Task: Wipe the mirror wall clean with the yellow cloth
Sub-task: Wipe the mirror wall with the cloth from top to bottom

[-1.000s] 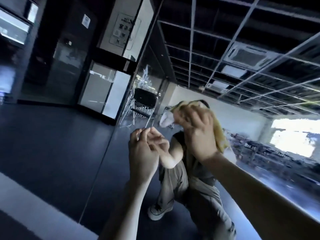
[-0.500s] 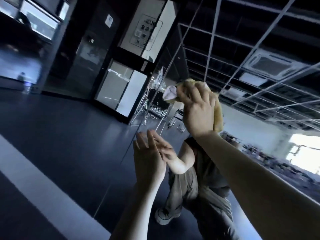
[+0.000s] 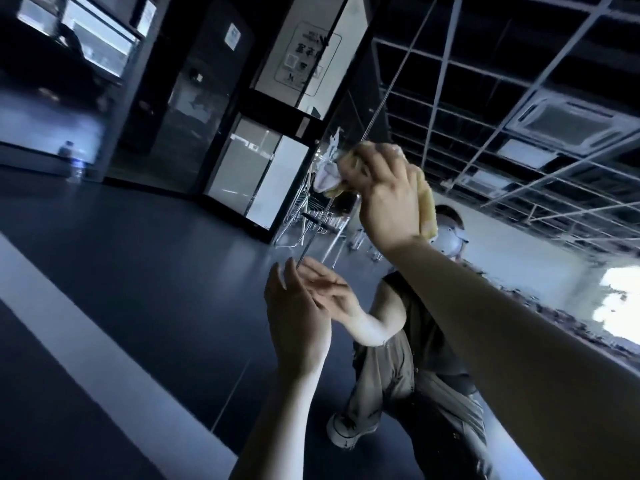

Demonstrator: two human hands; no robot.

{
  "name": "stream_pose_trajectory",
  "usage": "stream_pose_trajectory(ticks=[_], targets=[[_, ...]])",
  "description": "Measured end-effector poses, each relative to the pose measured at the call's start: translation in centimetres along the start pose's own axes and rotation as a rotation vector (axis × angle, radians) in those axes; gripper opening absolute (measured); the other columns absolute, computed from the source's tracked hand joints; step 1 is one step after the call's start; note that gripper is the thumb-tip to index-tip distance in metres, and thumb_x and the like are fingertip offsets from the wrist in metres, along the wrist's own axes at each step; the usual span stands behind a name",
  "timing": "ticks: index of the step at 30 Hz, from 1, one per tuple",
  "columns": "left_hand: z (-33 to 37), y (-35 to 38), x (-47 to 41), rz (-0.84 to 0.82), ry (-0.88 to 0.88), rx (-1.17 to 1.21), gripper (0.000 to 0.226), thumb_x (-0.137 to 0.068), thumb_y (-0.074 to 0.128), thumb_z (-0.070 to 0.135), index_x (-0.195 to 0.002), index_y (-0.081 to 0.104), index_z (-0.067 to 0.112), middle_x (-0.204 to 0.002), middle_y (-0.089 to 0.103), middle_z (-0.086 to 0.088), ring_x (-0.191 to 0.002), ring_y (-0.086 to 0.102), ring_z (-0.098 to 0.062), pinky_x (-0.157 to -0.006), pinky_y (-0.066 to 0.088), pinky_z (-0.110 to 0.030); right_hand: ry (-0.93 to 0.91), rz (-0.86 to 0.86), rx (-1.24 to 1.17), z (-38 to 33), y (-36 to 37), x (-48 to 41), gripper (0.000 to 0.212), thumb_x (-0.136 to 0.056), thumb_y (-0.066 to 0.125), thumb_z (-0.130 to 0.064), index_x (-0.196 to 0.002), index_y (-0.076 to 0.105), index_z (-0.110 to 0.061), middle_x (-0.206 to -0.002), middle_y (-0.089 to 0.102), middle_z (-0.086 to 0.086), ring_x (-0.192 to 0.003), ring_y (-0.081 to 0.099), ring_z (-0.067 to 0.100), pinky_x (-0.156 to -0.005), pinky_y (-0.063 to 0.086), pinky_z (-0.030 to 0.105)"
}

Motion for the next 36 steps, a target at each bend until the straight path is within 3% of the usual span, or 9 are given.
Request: stream_pose_trajectory(ticks=[3, 7, 11, 14, 16, 18, 24, 31, 36], targets=[[-1.2, -0.7, -0.4, 0.086, -0.04, 0.065, 0.049, -0.075, 0.044, -0.008, -0.124, 0.047, -0.012, -0.123, 0.05, -0.029, -0.114, 0.048, -0.044, -0.099, 0.033, -0.035, -0.099, -0.057, -0.025, -2.9, 1.5, 3.5, 0.048, -0.08, 0.04, -0.017, -0.12, 0.066, -0.021, -0.123, 0.061, 0.009, -0.117, 0.04, 0.03, -0.084, 0.037, 0.042], [-1.8, -2.1, 0.3, 0.121, -0.084, 0.105, 0.055, -0.072, 0.032, 0.008, -0.123, 0.047, -0.009, -0.117, 0.049, -0.028, -0.106, 0.048, -0.042, -0.091, 0.04, -0.041, -0.229, -0.186, -0.112, -7.0, 3.3, 10.1, 0.04, -0.075, 0.076, -0.037, -0.112, 0.07, -0.021, -0.112, 0.066, 0.003, -0.105, 0.057, 0.03, -0.088, 0.038, 0.041], [-1.1, -1.9, 1.5, 0.038, -0.092, 0.077, 0.052, -0.075, 0.034, -0.003, -0.124, 0.048, -0.01, -0.127, 0.044, -0.023, -0.114, 0.041, -0.035, -0.096, 0.034, -0.034, -0.294, -0.237, -0.234, -6.5, 2.7, 11.0, 0.023, -0.096, 0.052, -0.025, -0.106, 0.072, -0.025, -0.103, 0.068, 0.002, -0.101, 0.058, 0.029, -0.088, 0.046, 0.041], [0.1, -1.4, 2.4, -0.028, -0.076, 0.111, 0.048, -0.076, 0.047, -0.009, -0.124, 0.049, -0.009, -0.127, 0.044, -0.022, -0.115, 0.042, -0.036, -0.095, 0.032, -0.032, -0.44, -0.237, -0.168, -4.0, 0.7, 11.5, 0.02, -0.085, 0.069, -0.021, -0.104, 0.074, -0.028, -0.106, 0.069, -0.002, -0.106, 0.061, 0.026, -0.094, 0.045, 0.042], [1.0, -1.6, 3.0, -0.012, -0.042, 0.119, 0.048, -0.079, 0.045, 0.008, -0.124, 0.048, -0.008, -0.122, 0.048, -0.024, -0.111, 0.046, -0.039, -0.092, 0.035, -0.035, -0.415, -0.208, -0.127, -1.8, -0.9, 12.6, 0.018, -0.084, 0.072, -0.028, -0.102, 0.074, -0.027, -0.106, 0.069, -0.002, -0.109, 0.059, 0.025, -0.099, 0.041, 0.042], [1.6, -1.7, 3.6, 0.015, -0.001, 0.108, 0.065, -0.071, 0.027, 0.026, -0.12, 0.051, -0.008, -0.118, 0.051, -0.025, -0.107, 0.049, -0.039, -0.09, 0.04, -0.038, -0.373, -0.244, -0.118, 0.1, -2.5, 14.5, 0.022, -0.096, 0.055, -0.03, -0.107, 0.073, -0.024, -0.111, 0.068, 0.001, -0.113, 0.053, 0.026, -0.105, 0.034, 0.042], [0.0, -1.3, 3.8, 0.034, -0.103, 0.116, 0.05, -0.076, 0.032, 0.0, -0.12, 0.048, -0.015, -0.115, 0.05, -0.032, -0.108, 0.05, -0.047, -0.096, 0.039, -0.04, -0.337, -0.217, -0.149, 1.8, -6.9, 18.7, 0.045, -0.106, 0.02, -0.022, -0.121, 0.063, -0.022, -0.126, 0.058, 0.005, -0.119, 0.046, 0.029, -0.11, 0.024, 0.042], [-4.3, -3.0, 2.8, 0.087, -0.281, 0.016, 0.047, -0.081, 0.045, -0.011, -0.128, 0.045, -0.006, -0.127, 0.045, -0.026, -0.116, 0.046, -0.041, -0.099, 0.032, -0.036, -0.16, -0.243, -0.21, -2.2, -1.0, 14.3, 0.039, -0.1, 0.035, -0.039, -0.111, 0.07, -0.028, -0.118, 0.064, 0.005, -0.119, 0.049, 0.034, -0.103, 0.033, 0.047], [-5.9, -3.2, 3.8, 0.098, -0.283, -0.06, 0.042, -0.079, 0.048, -0.013, -0.121, 0.05, -0.009, -0.12, 0.05, -0.03, -0.108, 0.05, -0.043, -0.092, 0.035, -0.037, -0.215, -0.189, -0.128, -6.0, 1.9, 12.8, 0.049, -0.071, 0.064, -0.069, -0.097, 0.076, -0.028, -0.111, 0.067, 0.001, -0.116, 0.048, 0.025, -0.104, 0.033, 0.046]])
Point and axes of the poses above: each hand's wrist, its own x-axis away from the middle knuckle, its own y-axis out of the palm, z = x × y, the point moved 2 cm from there along -x, towards the middle knuckle
